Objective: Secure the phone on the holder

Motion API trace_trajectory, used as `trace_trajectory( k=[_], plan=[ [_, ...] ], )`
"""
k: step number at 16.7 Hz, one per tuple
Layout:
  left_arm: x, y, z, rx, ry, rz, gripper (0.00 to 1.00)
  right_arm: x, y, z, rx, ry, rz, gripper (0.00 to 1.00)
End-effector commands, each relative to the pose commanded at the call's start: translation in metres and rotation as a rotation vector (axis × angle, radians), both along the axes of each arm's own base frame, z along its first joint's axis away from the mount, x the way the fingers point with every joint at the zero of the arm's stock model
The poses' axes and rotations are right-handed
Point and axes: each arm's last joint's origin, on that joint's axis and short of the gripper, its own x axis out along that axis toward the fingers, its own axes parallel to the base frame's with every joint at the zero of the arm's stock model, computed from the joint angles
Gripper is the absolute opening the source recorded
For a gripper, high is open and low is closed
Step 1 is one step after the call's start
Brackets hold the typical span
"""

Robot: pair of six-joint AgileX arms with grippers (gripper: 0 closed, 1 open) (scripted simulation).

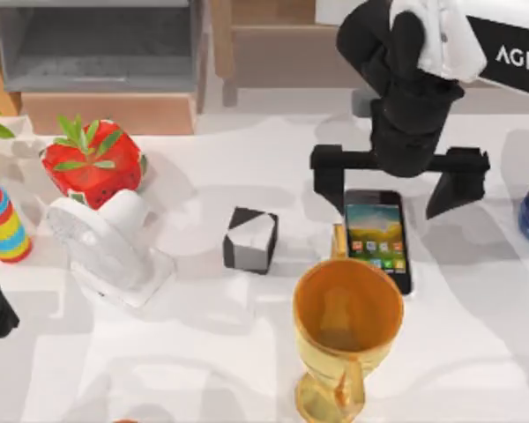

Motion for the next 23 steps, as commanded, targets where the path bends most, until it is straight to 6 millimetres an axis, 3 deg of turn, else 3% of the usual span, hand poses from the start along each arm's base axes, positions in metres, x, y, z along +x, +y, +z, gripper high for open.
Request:
trace_trajectory(
  k=[6, 14, 18, 23],
  plan=[
    [0.0, 0.0, 0.0, 0.0, 0.0, 0.0, 1.0, 0.001, -0.002, -0.001, 0.0, 0.0, -0.003, 1.0],
    [0.0, 0.0, 0.0, 0.0, 0.0, 0.0, 1.0, 0.002, 0.001, -0.076, 0.001, -0.003, 0.0, 1.0],
    [0.0, 0.0, 0.0, 0.0, 0.0, 0.0, 1.0, 0.002, 0.001, -0.08, 0.0, 0.0, 0.0, 1.0],
    [0.0, 0.0, 0.0, 0.0, 0.0, 0.0, 1.0, 0.002, 0.001, -0.08, 0.0, 0.0, 0.0, 0.62]
  ],
)
